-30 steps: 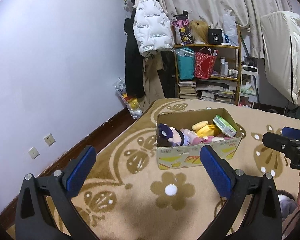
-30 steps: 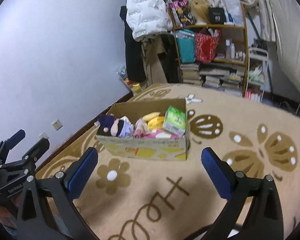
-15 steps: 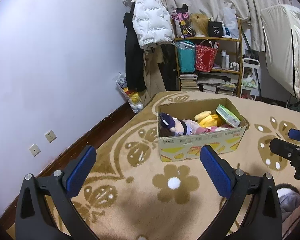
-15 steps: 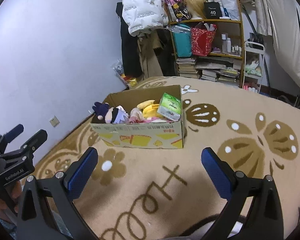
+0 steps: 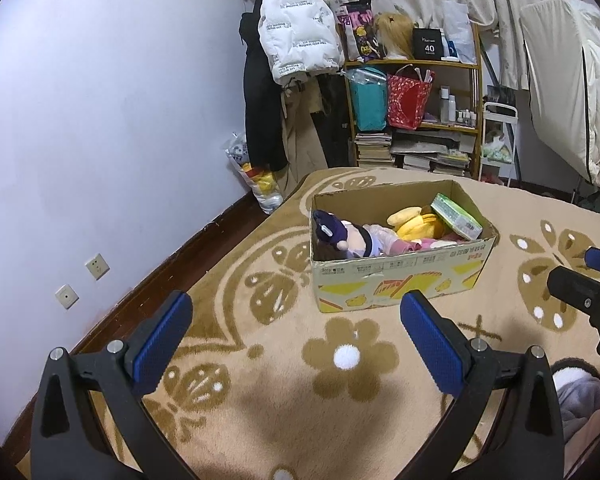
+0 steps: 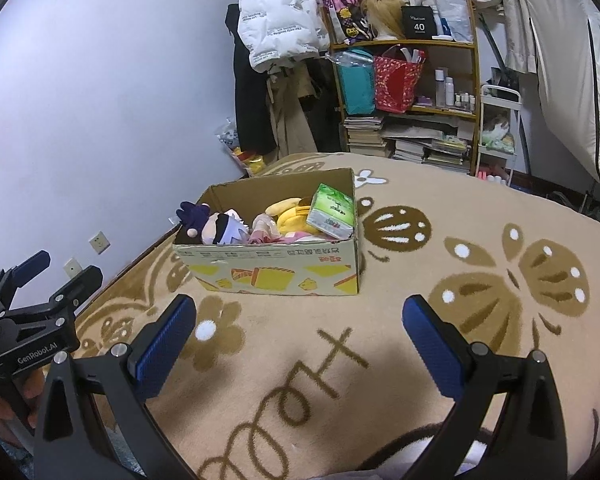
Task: Organize soft objects
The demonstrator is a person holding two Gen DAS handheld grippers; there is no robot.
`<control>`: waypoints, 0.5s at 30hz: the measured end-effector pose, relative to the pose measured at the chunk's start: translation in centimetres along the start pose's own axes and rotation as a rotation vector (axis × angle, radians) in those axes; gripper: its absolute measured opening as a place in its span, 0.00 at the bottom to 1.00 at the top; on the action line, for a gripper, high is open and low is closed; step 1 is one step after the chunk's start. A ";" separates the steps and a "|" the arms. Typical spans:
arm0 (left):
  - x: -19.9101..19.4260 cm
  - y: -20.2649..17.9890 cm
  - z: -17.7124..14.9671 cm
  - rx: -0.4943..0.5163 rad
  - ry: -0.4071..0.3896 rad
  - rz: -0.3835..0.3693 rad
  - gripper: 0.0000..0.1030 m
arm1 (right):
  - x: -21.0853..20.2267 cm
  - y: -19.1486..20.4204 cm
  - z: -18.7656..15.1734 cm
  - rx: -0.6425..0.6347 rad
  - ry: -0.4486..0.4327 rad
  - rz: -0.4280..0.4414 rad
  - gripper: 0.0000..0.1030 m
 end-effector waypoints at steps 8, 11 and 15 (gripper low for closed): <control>0.3 -0.2 -0.2 0.010 0.015 -0.001 1.00 | 0.2 0.4 0.0 -0.026 0.008 -0.005 1.00; 0.2 -0.3 -0.2 0.012 0.014 0.003 1.00 | 0.1 0.3 0.0 -0.023 0.009 -0.006 1.00; 0.3 -0.3 -0.3 0.014 0.016 0.007 1.00 | 0.2 0.3 0.1 -0.021 0.008 -0.005 1.00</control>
Point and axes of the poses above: each gripper's, at about its wrist camera, not at the fingertips, and x roughly the way its jaws point, y to its left, z to its top, the point moved 8 cm from there along x, roughly the way its jaws point, and after that the axes turned 6 degrees about -x, right-handed, at the moved point
